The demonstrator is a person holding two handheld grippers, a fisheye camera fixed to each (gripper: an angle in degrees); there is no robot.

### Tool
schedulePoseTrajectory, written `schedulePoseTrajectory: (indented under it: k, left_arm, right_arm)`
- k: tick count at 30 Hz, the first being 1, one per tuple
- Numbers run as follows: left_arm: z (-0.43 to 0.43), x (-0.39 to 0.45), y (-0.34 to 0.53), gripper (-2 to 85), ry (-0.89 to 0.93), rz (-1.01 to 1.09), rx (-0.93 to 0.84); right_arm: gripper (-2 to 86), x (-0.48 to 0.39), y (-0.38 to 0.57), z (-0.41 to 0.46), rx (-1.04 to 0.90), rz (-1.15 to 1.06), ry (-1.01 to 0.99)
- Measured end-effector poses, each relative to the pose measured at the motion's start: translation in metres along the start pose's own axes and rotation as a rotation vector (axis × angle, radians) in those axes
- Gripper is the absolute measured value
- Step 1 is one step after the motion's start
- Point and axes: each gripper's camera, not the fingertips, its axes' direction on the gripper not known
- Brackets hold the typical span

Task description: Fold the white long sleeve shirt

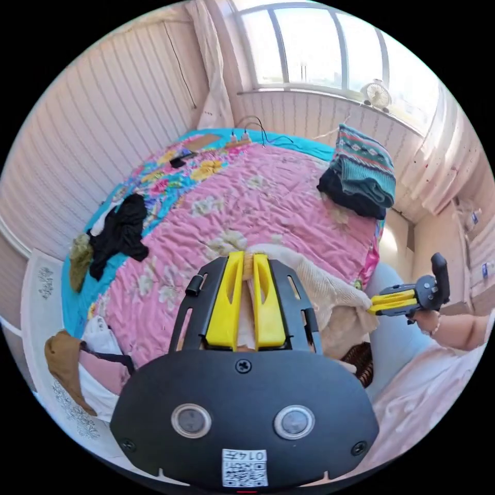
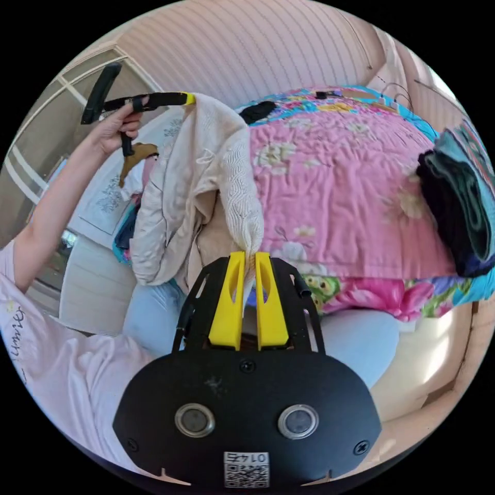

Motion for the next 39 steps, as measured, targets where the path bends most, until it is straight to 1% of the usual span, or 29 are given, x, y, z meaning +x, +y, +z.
schedulePoseTrajectory:
  k: [1, 3, 4, 6, 8, 10, 11, 13, 15, 17, 19, 20, 23, 25, 26, 27, 29, 30, 32, 34, 35, 37, 39]
  left_arm:
    - [0.010, -0.002, 0.000, 4.7, 0.057, -0.025, -0.027]
    - [0.011, -0.004, 0.014, 4.8, 0.047, -0.045, 0.003]
    - [0.008, -0.007, 0.028, 4.9, 0.031, -0.069, 0.011]
    - [0.001, -0.011, 0.058, 5.2, 0.032, -0.106, 0.018]
    - [-0.005, -0.012, 0.096, 5.6, 0.033, -0.158, 0.027]
    - [-0.001, -0.008, 0.156, 6.1, 0.037, -0.286, 0.003]
    - [0.002, -0.006, 0.171, 6.3, 0.049, -0.325, -0.008]
    - [0.016, 0.006, 0.226, 6.4, 0.174, -0.479, -0.058]
    - [0.022, 0.019, 0.258, 6.6, 0.240, -0.587, -0.056]
    - [0.022, 0.032, 0.279, 7.0, 0.242, -0.661, -0.035]
    - [0.023, 0.043, 0.293, 8.5, 0.184, -0.710, -0.007]
    - [0.024, 0.045, 0.293, 9.1, 0.170, -0.712, -0.008]
    - [0.032, 0.046, 0.286, 10.6, 0.150, -0.694, -0.023]
    - [0.043, 0.043, 0.280, 10.9, 0.154, -0.698, -0.008]
    - [0.047, 0.043, 0.279, 10.9, 0.162, -0.702, -0.013]
    - [0.054, 0.042, 0.275, 11.0, 0.182, -0.708, -0.030]
    - [0.064, 0.045, 0.271, 10.7, 0.165, -0.700, -0.062]
    - [0.066, 0.048, 0.269, 10.1, 0.132, -0.680, -0.077]
    - [0.064, 0.050, 0.271, 8.9, 0.134, -0.677, -0.078]
    - [0.054, 0.049, 0.281, 5.0, 0.163, -0.699, -0.062]
    - [0.051, 0.049, 0.284, 3.8, 0.176, -0.694, -0.049]
    - [0.033, 0.051, 0.297, 0.8, 0.177, -0.698, 0.014]
    - [0.018, 0.055, 0.304, 0.0, 0.137, -0.690, 0.052]
  right_arm:
    - [1.9, 0.019, 0.007, -0.001, -0.027, 0.043, 0.017]
    - [2.1, 0.042, 0.016, -0.009, -0.024, 0.100, 0.000]
    - [2.4, 0.054, 0.018, -0.018, 0.002, 0.137, -0.054]
    - [2.9, 0.065, 0.016, -0.031, 0.035, 0.153, -0.093]
    - [3.5, 0.067, 0.008, -0.039, 0.046, 0.126, -0.085]
    - [5.4, 0.061, -0.008, -0.042, 0.036, 0.066, -0.106]
    - [6.1, 0.058, -0.012, -0.042, 0.036, 0.048, -0.119]
    - [9.1, 0.041, -0.038, -0.041, 0.024, -0.040, -0.186]
    - [11.2, 0.022, -0.060, -0.041, 0.012, -0.126, -0.191]
    - [13.2, 0.003, -0.084, -0.042, -0.003, -0.205, -0.155]
    - [13.8, -0.017, -0.114, -0.046, -0.011, -0.284, -0.099]
    - [13.9, -0.020, -0.122, -0.047, -0.009, -0.300, -0.077]
    - [15.5, -0.029, -0.158, -0.045, -0.040, -0.367, 0.082]
    - [17.0, -0.018, -0.186, -0.046, -0.063, -0.351, 0.206]
    - [17.3, -0.012, -0.193, -0.046, -0.071, -0.330, 0.225]
    - [17.7, 0.001, -0.204, -0.046, -0.102, -0.272, 0.232]
    - [17.8, 0.020, -0.215, -0.044, -0.163, -0.179, 0.192]
    - [17.2, 0.030, -0.218, -0.041, -0.201, -0.119, 0.132]
    - [15.3, 0.039, -0.218, -0.030, -0.286, -0.069, 0.115]
    - [11.6, 0.042, -0.211, -0.019, -0.420, -0.119, 0.176]
    - [10.7, 0.041, -0.209, -0.022, -0.421, -0.132, 0.180]
    - [4.7, 0.036, -0.205, -0.044, -0.396, -0.188, 0.164]
    - [3.7, 0.033, -0.199, -0.067, -0.363, -0.238, 0.164]
